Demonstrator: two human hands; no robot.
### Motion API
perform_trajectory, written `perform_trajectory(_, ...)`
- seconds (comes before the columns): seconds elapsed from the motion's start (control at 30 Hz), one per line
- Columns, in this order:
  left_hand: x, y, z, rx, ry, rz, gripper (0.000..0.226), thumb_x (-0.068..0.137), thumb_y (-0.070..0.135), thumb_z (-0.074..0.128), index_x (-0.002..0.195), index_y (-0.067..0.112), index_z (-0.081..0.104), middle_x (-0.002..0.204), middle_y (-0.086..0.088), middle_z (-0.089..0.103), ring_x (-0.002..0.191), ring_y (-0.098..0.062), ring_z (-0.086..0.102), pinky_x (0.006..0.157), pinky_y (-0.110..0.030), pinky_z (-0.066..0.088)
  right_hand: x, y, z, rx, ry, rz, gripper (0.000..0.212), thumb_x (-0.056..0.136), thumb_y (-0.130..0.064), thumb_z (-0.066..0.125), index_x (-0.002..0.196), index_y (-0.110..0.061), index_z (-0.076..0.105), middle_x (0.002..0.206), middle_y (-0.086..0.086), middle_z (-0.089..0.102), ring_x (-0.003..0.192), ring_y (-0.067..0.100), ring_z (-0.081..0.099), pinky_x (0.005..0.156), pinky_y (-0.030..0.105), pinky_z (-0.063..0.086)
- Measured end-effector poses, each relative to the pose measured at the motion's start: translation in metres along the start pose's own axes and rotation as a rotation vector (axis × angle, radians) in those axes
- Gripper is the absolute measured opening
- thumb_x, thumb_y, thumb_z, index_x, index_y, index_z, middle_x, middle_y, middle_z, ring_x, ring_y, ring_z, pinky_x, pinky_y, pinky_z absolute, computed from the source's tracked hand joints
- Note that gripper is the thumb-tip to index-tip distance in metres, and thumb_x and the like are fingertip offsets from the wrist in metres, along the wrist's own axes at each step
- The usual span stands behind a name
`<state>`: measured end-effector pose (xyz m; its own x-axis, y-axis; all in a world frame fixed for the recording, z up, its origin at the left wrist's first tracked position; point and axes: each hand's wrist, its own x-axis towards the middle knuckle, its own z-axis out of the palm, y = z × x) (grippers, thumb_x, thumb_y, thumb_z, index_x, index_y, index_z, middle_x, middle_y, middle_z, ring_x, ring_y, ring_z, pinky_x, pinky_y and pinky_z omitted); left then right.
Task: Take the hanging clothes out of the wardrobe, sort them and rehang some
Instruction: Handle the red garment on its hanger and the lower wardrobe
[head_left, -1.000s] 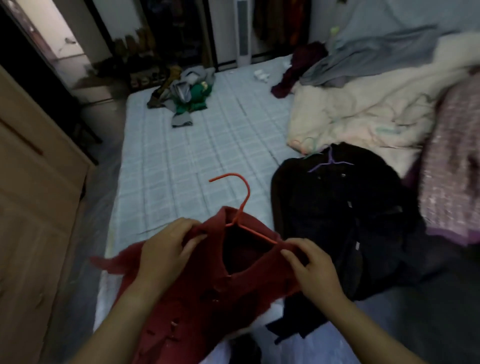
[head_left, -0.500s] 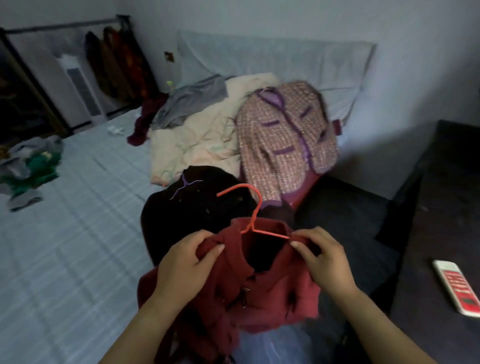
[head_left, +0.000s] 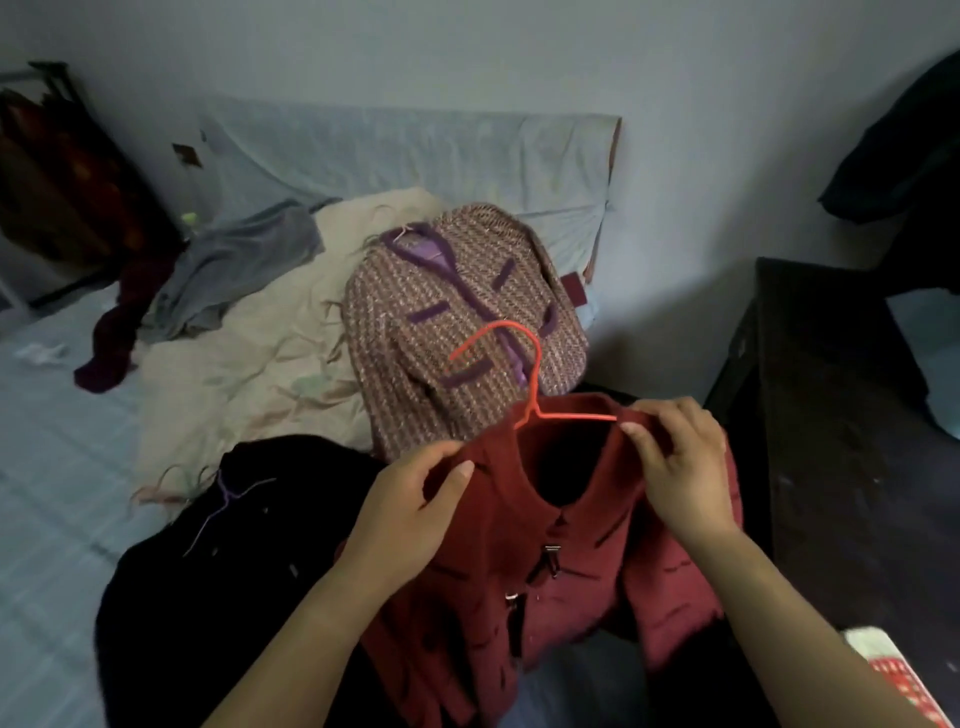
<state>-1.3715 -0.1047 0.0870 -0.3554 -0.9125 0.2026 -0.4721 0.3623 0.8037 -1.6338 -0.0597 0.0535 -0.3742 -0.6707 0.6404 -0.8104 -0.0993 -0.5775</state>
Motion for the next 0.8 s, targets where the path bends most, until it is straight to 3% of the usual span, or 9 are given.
perform_trajectory(0.1,0.076,-0.001,-0.009,0.035,-0.024,0.097,0.040,0.083,0.045,0.052,0.110,0.020,0.065,0.104,0.015,0.065,0.100,0.007,0.057,0.088,-0.016,0.044,0.065,0.011,0.027,-0.018,0.063,-0.018,0.027,0.085,-0.037,0.053,0.091,-0.015,0.068,0.086,-0.009,0.053,0.078,0.024,0.058,0.076,0.051,0.046)
perform_trajectory(0.23,0.165,0.001,-0.019,-0.007,0.081,0.185,0.035,0.082,0.041,0.054,0.105,0.019,0.068,0.093,0.029,0.059,0.092,0.019,0.053,0.078,-0.002,0.038,0.150,0.021,0.055,-0.026,0.134,-0.035,0.026,0.085,-0.036,0.053,0.094,-0.016,0.068,0.086,-0.009,0.052,0.082,0.022,0.056,0.080,0.052,0.045)
perform_trajectory(0.4,0.260,0.013,-0.012,-0.239,0.221,0.136,0.016,0.081,0.037,0.057,0.087,0.028,0.069,0.080,0.017,0.070,0.077,0.002,0.063,0.072,-0.022,0.050,0.262,0.034,0.088,0.037,0.177,-0.110,0.025,0.084,-0.034,0.056,0.097,-0.018,0.070,0.086,-0.001,0.059,0.085,0.018,0.056,0.085,0.039,0.043)
perform_trajectory(0.57,0.355,-0.014,-0.009,-0.324,0.350,0.035,0.012,0.079,0.034,0.059,0.081,0.028,0.069,0.076,0.014,0.071,0.071,-0.002,0.063,0.070,-0.027,0.051,0.371,0.057,0.162,0.073,0.058,-0.230,0.026,0.084,-0.036,0.057,0.097,-0.018,0.071,0.086,0.003,0.061,0.084,0.017,0.057,0.084,0.037,0.044)
perform_trajectory(0.67,0.406,-0.040,-0.014,-0.246,0.444,-0.039,0.014,0.078,0.035,0.065,0.084,0.023,0.070,0.076,0.007,0.071,0.073,-0.014,0.066,0.071,-0.037,0.054,0.421,0.075,0.231,0.141,-0.014,-0.275,0.026,0.083,-0.037,0.058,0.096,-0.020,0.072,0.084,0.001,0.061,0.083,0.021,0.059,0.082,0.044,0.046)
perform_trajectory(0.8,0.478,-0.066,-0.030,-0.068,0.555,-0.127,0.002,0.081,0.028,0.070,0.083,0.029,0.070,0.076,0.010,0.069,0.071,-0.008,0.063,0.067,-0.031,0.052,0.487,0.093,0.322,0.244,-0.148,-0.276,0.029,0.083,-0.042,0.055,0.096,-0.022,0.071,0.085,0.000,0.060,0.084,0.021,0.059,0.080,0.049,0.046)
